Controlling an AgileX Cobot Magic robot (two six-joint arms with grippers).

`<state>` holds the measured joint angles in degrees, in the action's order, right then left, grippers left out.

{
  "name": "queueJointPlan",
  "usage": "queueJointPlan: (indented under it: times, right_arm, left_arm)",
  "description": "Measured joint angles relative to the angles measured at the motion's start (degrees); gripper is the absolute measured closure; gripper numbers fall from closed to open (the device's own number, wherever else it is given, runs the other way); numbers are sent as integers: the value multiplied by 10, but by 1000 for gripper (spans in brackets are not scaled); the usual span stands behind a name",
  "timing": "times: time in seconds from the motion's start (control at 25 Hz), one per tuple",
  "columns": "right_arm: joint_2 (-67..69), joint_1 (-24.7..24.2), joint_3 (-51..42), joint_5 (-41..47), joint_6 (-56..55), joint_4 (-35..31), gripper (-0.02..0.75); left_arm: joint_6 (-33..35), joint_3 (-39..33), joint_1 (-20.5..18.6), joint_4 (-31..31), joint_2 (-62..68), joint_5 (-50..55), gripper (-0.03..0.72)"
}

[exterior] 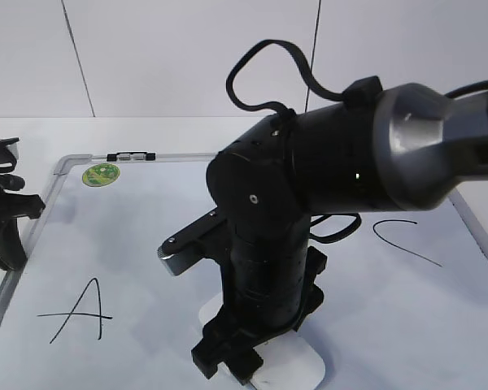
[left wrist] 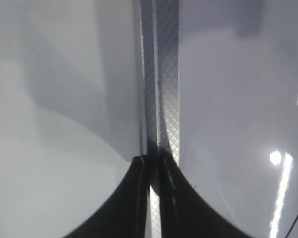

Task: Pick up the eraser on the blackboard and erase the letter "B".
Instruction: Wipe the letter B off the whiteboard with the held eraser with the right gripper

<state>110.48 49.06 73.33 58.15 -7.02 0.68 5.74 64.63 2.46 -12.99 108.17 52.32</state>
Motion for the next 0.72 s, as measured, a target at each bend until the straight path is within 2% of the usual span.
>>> queueJointPlan:
  times: [0.24, 0.52, 0.72]
  right_arm:
    - [0, 0, 0, 0, 0, 0, 209]
    - [0, 0, 0, 0, 0, 0, 209]
    - [0, 0, 0, 0, 0, 0, 209]
  left_arm:
    - [0, 0, 0, -2, 0, 0, 668]
    - [6, 0, 0, -1, 1, 0, 578]
    - [7, 0, 0, 1, 1, 0, 566]
